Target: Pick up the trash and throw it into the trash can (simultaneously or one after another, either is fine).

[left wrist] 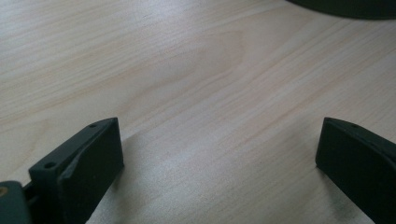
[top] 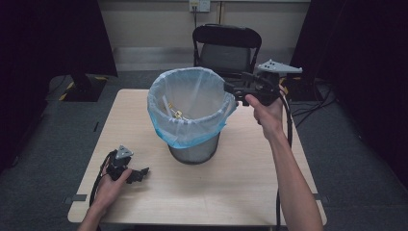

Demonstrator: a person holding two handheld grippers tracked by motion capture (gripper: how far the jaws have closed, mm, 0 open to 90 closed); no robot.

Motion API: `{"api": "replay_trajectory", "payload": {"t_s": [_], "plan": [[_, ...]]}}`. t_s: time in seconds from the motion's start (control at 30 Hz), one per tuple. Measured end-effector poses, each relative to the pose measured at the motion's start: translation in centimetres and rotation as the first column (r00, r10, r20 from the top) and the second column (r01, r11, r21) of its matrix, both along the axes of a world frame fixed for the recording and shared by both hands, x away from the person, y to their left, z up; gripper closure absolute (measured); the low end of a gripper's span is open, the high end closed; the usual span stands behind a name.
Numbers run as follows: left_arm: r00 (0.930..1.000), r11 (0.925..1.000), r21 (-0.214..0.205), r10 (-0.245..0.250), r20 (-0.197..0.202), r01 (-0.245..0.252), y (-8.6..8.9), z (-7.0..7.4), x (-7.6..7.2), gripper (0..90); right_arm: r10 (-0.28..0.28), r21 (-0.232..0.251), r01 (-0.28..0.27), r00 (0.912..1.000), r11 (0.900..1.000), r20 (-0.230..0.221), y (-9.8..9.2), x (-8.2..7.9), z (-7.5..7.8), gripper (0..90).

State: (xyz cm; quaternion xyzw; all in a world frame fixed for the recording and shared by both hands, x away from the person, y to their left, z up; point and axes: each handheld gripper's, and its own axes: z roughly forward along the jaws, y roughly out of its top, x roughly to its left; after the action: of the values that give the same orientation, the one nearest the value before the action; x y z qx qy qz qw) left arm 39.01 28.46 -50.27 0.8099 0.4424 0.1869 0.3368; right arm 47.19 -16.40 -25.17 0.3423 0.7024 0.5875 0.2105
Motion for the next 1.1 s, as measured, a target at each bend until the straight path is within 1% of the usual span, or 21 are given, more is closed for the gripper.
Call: {"api": "replay_trajectory", "payload": {"t_s": [0.07,0.1,0.2,0.37,0.5,0.67,0.77,0.93,1.1], "plan": [[1.0000,1.0000,-0.001,0.001,0.000,-0.001,0.0,0.0,0.0,0.2,-0.020,0.002,0.020,0.9998,0.9998,0.004,-0.4,0.0,0.0,17.1],[1.0000,1.0000,-0.001,0.000,0.001,0.000,0.0,0.0,0.0,0.2,-0.039,0.003,0.039,0.9992,0.9992,0.008,-0.6,-0.1,0.0,17.8],[1.0000,1.0000,0.000,0.000,0.000,0.000,0.0,0.0,0.0,0.2,-0.054,0.008,0.053,0.9985,0.9985,0.007,-1.1,-0.1,0.1,18.2],[1.0000,1.0000,0.000,0.000,0.000,0.000,0.0,0.0,0.0,0.3,-0.075,-0.002,0.075,0.9972,0.9972,0.001,-2.0,-0.3,-0.3,18.9],[1.0000,1.0000,0.000,0.000,0.001,0.000,0.0,0.0,0.0,0.2,-0.094,-0.016,0.094,0.9955,0.9954,-0.009,-2.7,-0.3,-0.7,18.9],[1.0000,1.0000,0.000,0.000,0.000,0.000,0.0,0.0,0.0,0.3,-0.112,-0.017,0.112,0.9935,0.9936,-0.019,-3.4,-0.3,-1.2,19.1],[1.0000,1.0000,0.000,0.000,0.001,0.000,0.0,0.0,0.0,0.2,-0.124,-0.028,0.123,0.9918,0.9920,-0.033,-3.8,-0.4,-1.6,20.3],[1.0000,1.0000,-0.002,0.001,0.001,-0.001,0.0,0.0,0.0,0.3,-0.146,-0.048,0.144,0.9883,0.9884,-0.043,-4.4,-0.6,-2.3,20.6],[1.0000,1.0000,0.000,0.001,0.001,-0.001,0.0,0.0,0.0,0.2,-0.161,-0.064,0.158,0.9850,0.9855,-0.061,-5.0,-0.8,-3.3,20.8]]}}
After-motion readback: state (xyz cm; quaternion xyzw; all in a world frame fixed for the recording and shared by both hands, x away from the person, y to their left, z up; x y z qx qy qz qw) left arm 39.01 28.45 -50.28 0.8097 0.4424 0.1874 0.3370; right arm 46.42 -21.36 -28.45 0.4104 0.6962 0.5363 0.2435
